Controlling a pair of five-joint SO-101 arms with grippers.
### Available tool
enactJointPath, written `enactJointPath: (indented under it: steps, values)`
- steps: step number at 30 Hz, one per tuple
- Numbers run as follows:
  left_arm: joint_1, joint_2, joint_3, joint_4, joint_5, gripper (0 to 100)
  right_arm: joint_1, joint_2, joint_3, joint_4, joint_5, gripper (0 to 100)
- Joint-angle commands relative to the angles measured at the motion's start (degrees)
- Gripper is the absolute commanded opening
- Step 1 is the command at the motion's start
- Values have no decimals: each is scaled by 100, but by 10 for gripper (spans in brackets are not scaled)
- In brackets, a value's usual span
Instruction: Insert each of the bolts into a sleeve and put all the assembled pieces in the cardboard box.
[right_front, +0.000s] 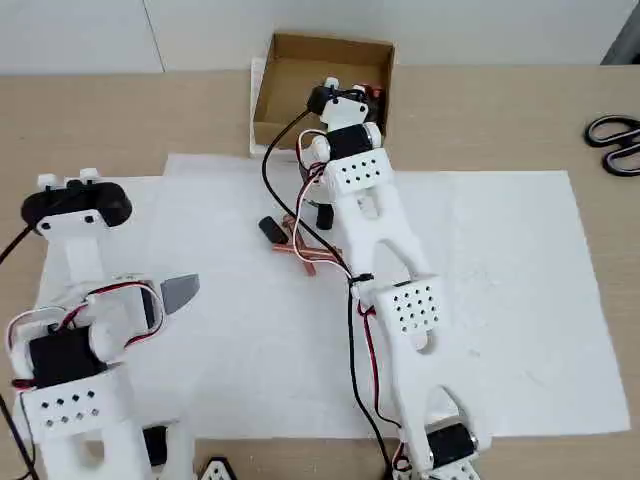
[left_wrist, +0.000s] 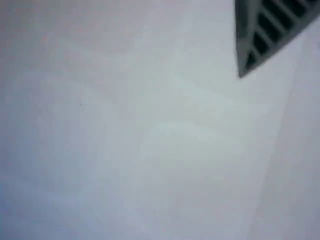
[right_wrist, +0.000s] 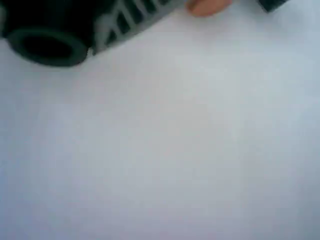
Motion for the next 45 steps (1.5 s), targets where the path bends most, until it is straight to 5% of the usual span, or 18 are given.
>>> enactJointPath:
  steps: [1, 21, 36, 45]
  values:
    - [-9, -79, -31, -141, -18, 360, 127, -347, -527, 101, 53, 41]
    - [-9, -79, -31, -141, -18, 360, 418, -2791, -598, 356, 519, 4]
    - [-35, -53, 13, -141, -18, 360, 505, -6686, 5802, 277, 1345, 3]
    - [-18, -79, 4, -132, -18, 360, 1200, -6765, 7015, -892, 2224, 6]
